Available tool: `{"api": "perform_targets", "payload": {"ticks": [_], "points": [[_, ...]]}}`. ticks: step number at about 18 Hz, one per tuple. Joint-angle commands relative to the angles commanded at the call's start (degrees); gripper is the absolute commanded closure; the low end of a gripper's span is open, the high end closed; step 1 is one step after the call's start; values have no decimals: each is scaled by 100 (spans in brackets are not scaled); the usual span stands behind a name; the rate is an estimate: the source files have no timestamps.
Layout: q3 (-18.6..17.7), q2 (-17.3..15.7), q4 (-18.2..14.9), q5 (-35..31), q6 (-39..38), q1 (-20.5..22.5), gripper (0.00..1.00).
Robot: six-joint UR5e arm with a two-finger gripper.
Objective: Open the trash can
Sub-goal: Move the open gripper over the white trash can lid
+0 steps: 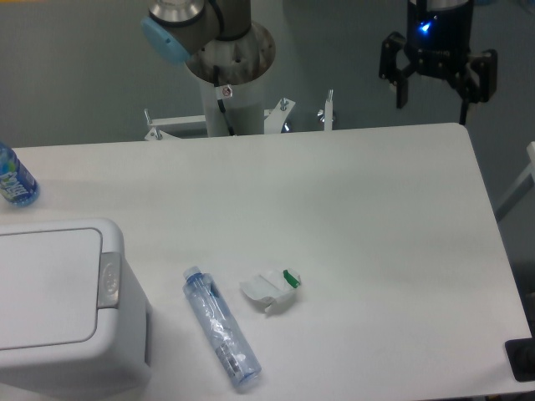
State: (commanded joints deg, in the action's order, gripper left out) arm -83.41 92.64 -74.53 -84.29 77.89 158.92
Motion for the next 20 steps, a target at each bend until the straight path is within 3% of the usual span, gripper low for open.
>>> {"api": "perform_targets", "payload": {"ticks": [5,15,20], "points": [[0,88,219,0,-597,-377,0],[176,659,817,61,-4744,-1967,0],[220,888,1054,472,-5774,-2619,0]]}}
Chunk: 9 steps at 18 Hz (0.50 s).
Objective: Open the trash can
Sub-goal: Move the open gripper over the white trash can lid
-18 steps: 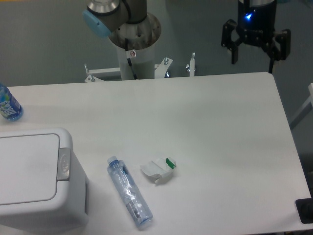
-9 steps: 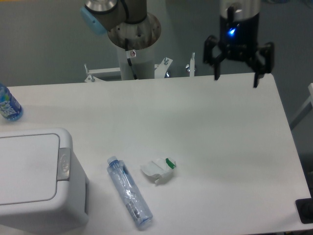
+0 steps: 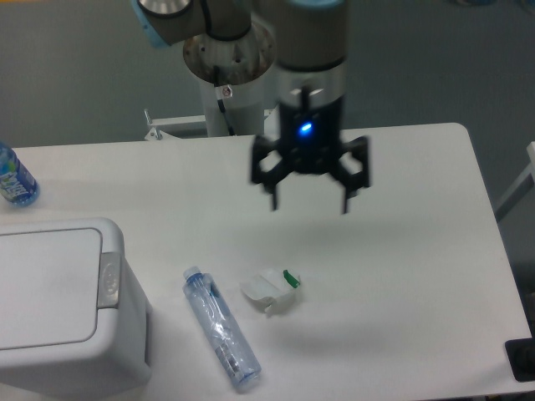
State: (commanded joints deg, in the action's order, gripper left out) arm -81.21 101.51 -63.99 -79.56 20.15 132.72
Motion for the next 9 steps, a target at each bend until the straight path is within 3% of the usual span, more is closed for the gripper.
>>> {"api": "perform_targets", "payload": {"ticks": [4,7,9], "points": [[26,114,492,923,-1099,-88,0],[70,307,896,978,-1382,-439,0],[175,448,976,978,-1461,-580,0]]}}
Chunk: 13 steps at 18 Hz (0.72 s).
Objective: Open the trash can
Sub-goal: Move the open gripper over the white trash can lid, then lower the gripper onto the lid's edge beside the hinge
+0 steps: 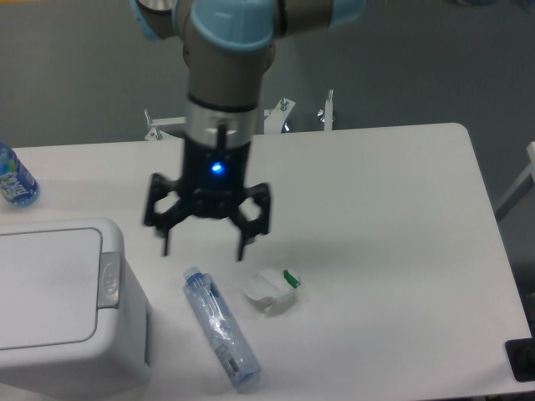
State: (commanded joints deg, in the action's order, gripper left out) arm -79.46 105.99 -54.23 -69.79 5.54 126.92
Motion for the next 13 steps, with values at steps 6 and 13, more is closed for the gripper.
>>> {"api": "perform_targets", "payload": {"ticks": [6,13], "points": [[45,168,44,-9,17,-159,0],[10,212,79,-53,61,-150,0]]}}
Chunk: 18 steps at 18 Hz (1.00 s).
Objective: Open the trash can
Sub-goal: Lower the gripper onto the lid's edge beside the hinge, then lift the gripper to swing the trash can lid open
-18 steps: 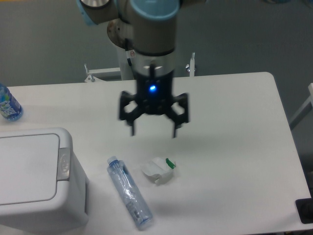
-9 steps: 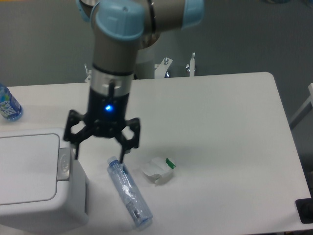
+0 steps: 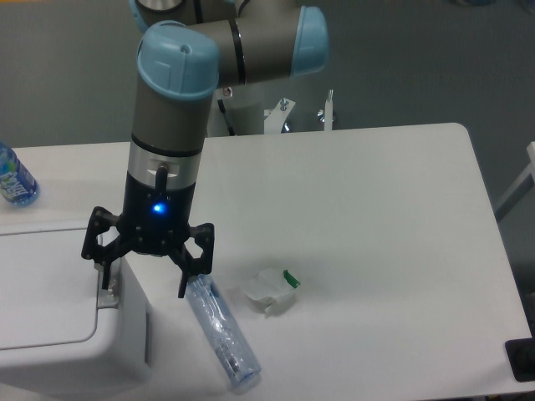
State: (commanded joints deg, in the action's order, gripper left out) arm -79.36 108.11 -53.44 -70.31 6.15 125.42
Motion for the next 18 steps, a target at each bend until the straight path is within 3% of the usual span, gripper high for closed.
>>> {"api": "perform_targets", "payload": {"ticks": [18], "points": [[-9,97,9,-26,0,-9,0]]}}
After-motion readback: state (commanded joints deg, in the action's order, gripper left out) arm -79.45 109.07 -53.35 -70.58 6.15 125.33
